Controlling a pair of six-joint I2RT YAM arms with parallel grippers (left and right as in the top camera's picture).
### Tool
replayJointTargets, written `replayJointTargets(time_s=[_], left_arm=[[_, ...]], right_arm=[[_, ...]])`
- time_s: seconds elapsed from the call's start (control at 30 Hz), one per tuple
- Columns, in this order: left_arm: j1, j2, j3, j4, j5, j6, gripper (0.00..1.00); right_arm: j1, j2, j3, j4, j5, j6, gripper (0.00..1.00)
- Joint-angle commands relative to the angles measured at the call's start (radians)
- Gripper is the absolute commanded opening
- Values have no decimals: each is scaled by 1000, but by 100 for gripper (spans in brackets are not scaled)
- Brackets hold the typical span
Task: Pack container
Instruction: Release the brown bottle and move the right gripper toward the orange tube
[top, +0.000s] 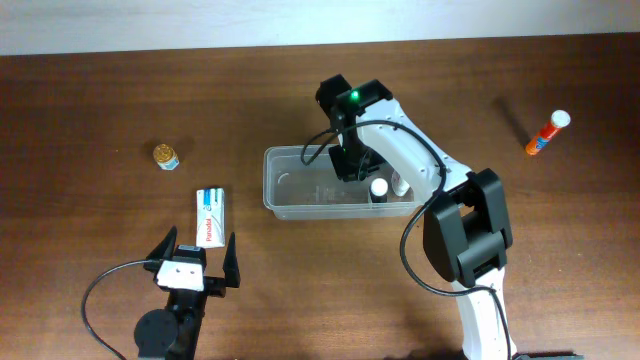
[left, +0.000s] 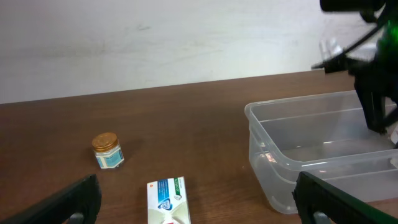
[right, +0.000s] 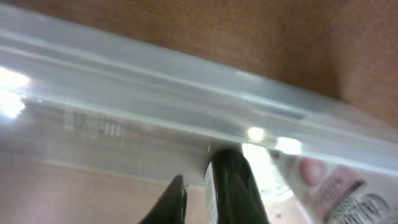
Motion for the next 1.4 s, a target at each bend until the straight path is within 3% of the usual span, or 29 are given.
replayJointTargets(time_s=[0.0, 0.17, 0.3, 0.4, 0.43, 0.47, 0.53, 0.9, 1.27, 1.37], left_arm=[[5, -5, -6, 0, 11, 16, 99], [5, -5, -6, 0, 11, 16, 100], [5, -5, -6, 0, 11, 16, 99], [5, -5, -6, 0, 11, 16, 99], [5, -5, -6, 0, 11, 16, 99], [5, -5, -6, 0, 11, 16, 99], [5, -5, -6, 0, 11, 16, 99], [5, -5, -6, 0, 10, 16, 99], [5, -5, -6, 0, 11, 16, 99], [5, -5, -6, 0, 11, 16, 99]], right_arm=[[5, -1, 103, -37, -12, 12, 17], [-6, -3, 264, -120, -17, 12, 18], [-50, -8, 445, -209, -17, 8, 33], [-110, -13, 590, -288, -16, 4, 63], [-140, -15, 644, -321, -10, 4, 80], [-164, -16, 680, -343, -6, 5, 90], [-238, -17, 763, -381, -1, -4, 97], [-646, -57, 732, -380, -83, -19, 98], [-794, -48, 584, -360, -78, -48, 98], [-855, -40, 552, -299, -77, 10, 98]])
